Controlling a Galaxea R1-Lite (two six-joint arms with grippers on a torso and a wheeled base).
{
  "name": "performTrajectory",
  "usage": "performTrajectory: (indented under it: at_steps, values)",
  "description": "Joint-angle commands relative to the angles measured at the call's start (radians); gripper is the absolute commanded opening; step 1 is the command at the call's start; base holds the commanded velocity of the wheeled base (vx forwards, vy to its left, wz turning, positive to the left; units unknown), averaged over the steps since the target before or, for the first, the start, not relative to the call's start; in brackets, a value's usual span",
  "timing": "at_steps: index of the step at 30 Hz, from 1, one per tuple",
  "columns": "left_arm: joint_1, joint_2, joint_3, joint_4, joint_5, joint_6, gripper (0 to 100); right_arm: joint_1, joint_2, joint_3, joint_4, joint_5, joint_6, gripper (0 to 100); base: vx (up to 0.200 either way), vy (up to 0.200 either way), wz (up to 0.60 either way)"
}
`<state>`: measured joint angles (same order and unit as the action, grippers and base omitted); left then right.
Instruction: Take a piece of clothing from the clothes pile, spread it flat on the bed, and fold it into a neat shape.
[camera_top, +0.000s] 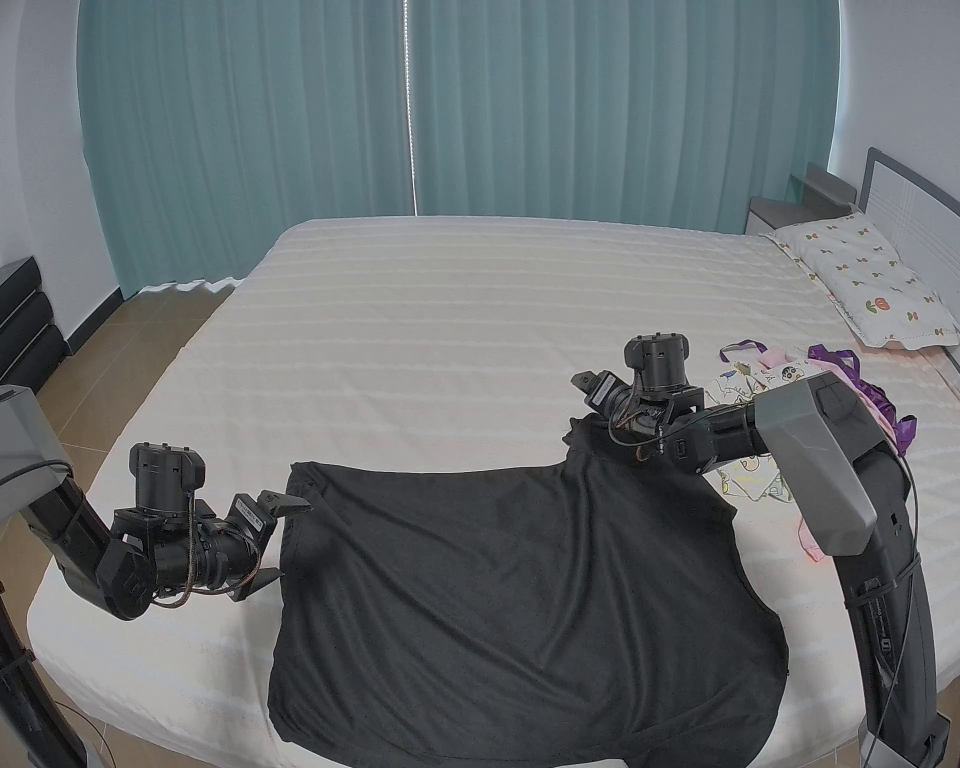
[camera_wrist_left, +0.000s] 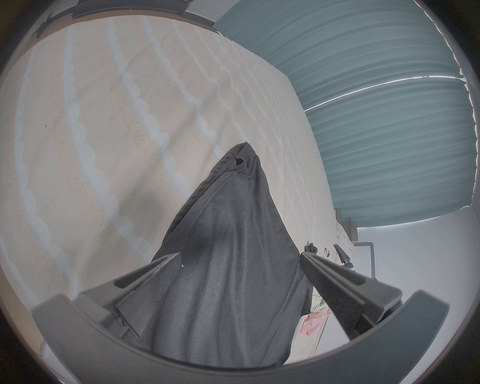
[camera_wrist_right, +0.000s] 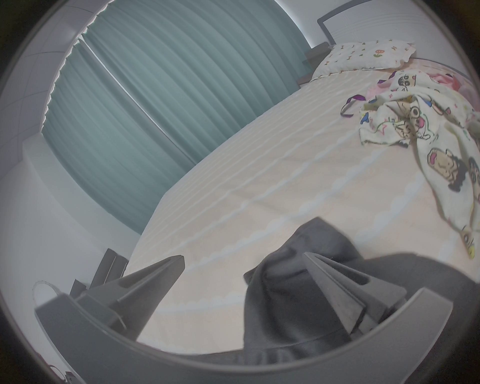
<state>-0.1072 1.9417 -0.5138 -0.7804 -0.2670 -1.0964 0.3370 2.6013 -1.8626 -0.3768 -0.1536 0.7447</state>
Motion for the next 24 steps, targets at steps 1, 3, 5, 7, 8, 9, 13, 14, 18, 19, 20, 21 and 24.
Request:
performTrajectory:
  at_steps: [1,3,5,7,8,9,13,14,18,19,20,21,24]
  values:
    - [0.0,0.005,0.0,0.0,0.0,0.0,100,-0.052,-0.038,0.011,0.007,0.009,-0.001,100,0.0,0.0,0.0]
    - [0.0,0.005,0.0,0.0,0.0,0.0,100,-0.075,-0.036,0.025,0.007,0.022,-0.001,100,0.0,0.0,0.0]
    - [0.0,0.006,0.0,0.0,0.0,0.0,100,-0.092,-0.033,0.048,0.006,0.04,-0.002,100,0.0,0.0,0.0]
    - [0.0,0.006,0.0,0.0,0.0,0.0,100,-0.104,-0.024,0.065,0.006,0.072,0.001,100,0.0,0.0,0.0]
    - [0.0,0.006,0.0,0.0,0.0,0.0,100,-0.107,-0.02,0.068,0.006,0.08,0.001,100,0.0,0.0,0.0]
    - [0.0,0.006,0.0,0.0,0.0,0.0,100,-0.107,-0.02,0.068,0.006,0.08,0.001,100,0.0,0.0,0.0]
    - [0.0,0.008,0.0,0.0,0.0,-0.002,100,-0.113,0.008,0.068,0.006,0.085,-0.001,100,0.0,0.0,0.0]
    - [0.0,0.008,0.0,0.0,0.0,-0.002,100,-0.113,0.011,0.068,0.006,0.086,-0.001,100,0.0,0.0,0.0]
    - [0.0,0.011,0.0,0.0,0.0,-0.002,100,-0.121,0.026,0.06,0.004,0.085,-0.004,100,0.0,0.0,0.0]
    - [0.0,0.014,0.0,0.0,0.0,0.0,100,-0.124,0.026,0.059,0.004,0.085,-0.004,100,0.0,0.0,0.0]
    - [0.0,0.014,0.0,0.0,0.0,-0.002,100,-0.125,0.028,0.059,0.004,0.085,-0.004,0,0.0,0.0,0.0]
    - [0.001,0.016,-0.002,0.0,0.0,-0.002,100,-0.128,0.026,0.059,0.001,0.086,-0.004,0,0.0,0.0,0.0]
    - [0.001,0.019,0.0,0.0,0.0,-0.002,100,-0.133,0.025,0.06,0.006,0.091,-0.001,0,0.0,0.0,0.0]
